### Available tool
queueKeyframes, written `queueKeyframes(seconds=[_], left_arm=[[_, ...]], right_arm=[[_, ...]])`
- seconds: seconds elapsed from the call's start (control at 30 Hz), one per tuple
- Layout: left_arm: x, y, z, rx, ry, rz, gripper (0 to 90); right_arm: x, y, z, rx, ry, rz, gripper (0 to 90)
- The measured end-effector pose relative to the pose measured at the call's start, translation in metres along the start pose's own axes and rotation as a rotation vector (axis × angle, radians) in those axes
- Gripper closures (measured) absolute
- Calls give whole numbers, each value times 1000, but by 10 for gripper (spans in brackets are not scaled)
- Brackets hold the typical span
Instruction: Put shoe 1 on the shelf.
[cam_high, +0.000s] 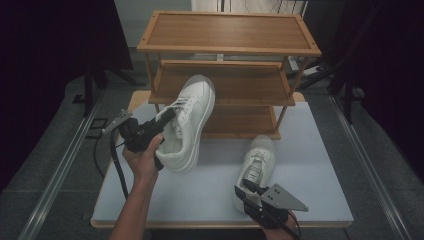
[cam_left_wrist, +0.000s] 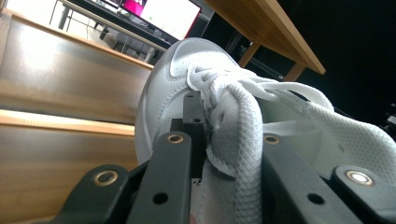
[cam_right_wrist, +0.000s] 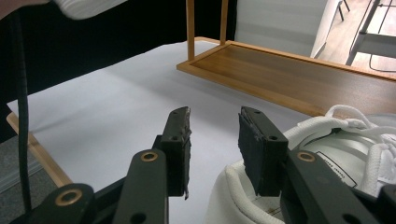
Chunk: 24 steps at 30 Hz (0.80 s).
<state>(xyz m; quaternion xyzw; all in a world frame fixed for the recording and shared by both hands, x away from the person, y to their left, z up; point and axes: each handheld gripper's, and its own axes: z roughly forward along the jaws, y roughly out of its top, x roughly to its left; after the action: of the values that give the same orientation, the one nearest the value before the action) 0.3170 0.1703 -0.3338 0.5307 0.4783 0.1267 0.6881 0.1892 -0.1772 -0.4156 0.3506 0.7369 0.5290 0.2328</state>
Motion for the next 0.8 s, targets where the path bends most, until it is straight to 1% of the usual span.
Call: queueKeyframes(seconds=[0.1, 0.23, 0.43, 0.5, 0.53, 0.7, 0.8], left_arm=[[0, 6, 14, -5, 8, 8, 814], [0, 13, 29, 2, 23, 23, 814], [4, 24, 48, -2, 41, 2, 814], [4, 26, 51, -5, 44, 4, 814], [6, 30, 59, -5, 50, 13, 814], [9, 37, 79, -8, 59, 3, 814], [10, 41, 88, -8, 69, 5, 814]], right_arm=[[1, 0, 0, 2, 6, -2, 635], [3, -1, 1, 5, 7, -7, 635], [2, -1, 1, 5, 9, 2, 635], [2, -1, 0, 5, 8, 2, 635], [2, -1, 0, 5, 8, 0, 635], [3, -1, 1, 7, 8, -3, 635], [3, -1, 0, 7, 7, -3, 634]])
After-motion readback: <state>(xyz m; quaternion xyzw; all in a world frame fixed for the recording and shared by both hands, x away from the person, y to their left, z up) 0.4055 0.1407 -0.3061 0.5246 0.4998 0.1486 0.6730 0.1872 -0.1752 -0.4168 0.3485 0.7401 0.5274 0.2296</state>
